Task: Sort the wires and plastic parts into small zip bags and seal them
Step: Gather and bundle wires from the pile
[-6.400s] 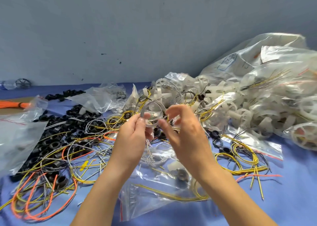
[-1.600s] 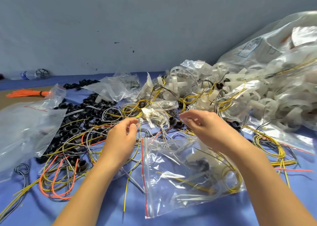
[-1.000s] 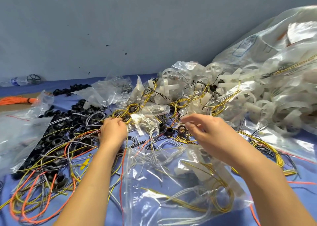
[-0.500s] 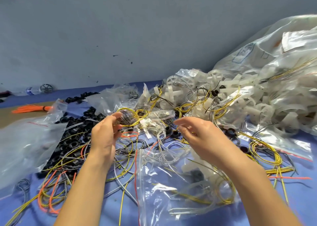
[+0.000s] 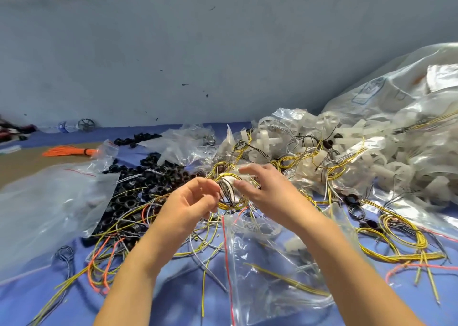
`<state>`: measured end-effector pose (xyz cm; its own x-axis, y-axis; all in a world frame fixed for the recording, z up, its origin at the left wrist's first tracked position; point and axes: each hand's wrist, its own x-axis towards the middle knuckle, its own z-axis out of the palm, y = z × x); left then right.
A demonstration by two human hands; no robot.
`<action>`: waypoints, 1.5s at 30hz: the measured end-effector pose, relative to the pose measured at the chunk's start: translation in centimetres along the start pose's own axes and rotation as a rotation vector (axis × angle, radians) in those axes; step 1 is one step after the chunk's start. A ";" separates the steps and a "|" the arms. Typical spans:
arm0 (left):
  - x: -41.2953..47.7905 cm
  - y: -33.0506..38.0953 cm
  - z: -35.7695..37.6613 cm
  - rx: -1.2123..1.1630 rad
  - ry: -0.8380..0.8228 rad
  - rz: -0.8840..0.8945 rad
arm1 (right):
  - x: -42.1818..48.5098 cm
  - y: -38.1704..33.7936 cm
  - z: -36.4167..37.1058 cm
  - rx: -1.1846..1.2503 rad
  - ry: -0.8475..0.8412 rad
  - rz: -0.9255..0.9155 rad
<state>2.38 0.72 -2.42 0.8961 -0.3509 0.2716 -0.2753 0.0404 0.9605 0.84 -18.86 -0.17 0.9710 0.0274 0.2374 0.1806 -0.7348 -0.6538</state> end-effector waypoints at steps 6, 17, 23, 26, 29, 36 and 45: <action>0.0 0.1 -0.4 0.181 -0.071 0.000 | 0.5 -0.7 0.6 -0.161 -0.035 -0.115; 1.1 -1.1 0.9 0.401 0.293 -0.027 | -0.2 -0.5 0.8 0.234 -0.220 -0.130; 0.7 -0.7 1.7 0.584 0.347 0.096 | -0.3 -0.1 0.9 0.704 -0.357 -0.006; 0.5 -0.8 2.3 0.696 0.367 0.151 | -0.2 0.0 1.6 0.705 -0.283 -0.001; 0.2 -1.1 2.3 0.772 0.334 0.186 | -0.1 0.0 1.9 0.595 -0.216 -0.012; 0.4 -0.9 1.9 0.737 0.307 0.238 | 0.3 0.3 2.1 0.249 0.005 -0.049; 0.0 0.4 0.6 0.766 0.469 0.088 | 0.6 0.3 1.0 1.088 0.022 0.128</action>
<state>2.08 0.16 -2.09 0.8645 0.0486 0.5003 -0.3557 -0.6441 0.6772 1.66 -18.39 -1.00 0.9913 -0.0267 0.1287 0.1311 0.2605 -0.9565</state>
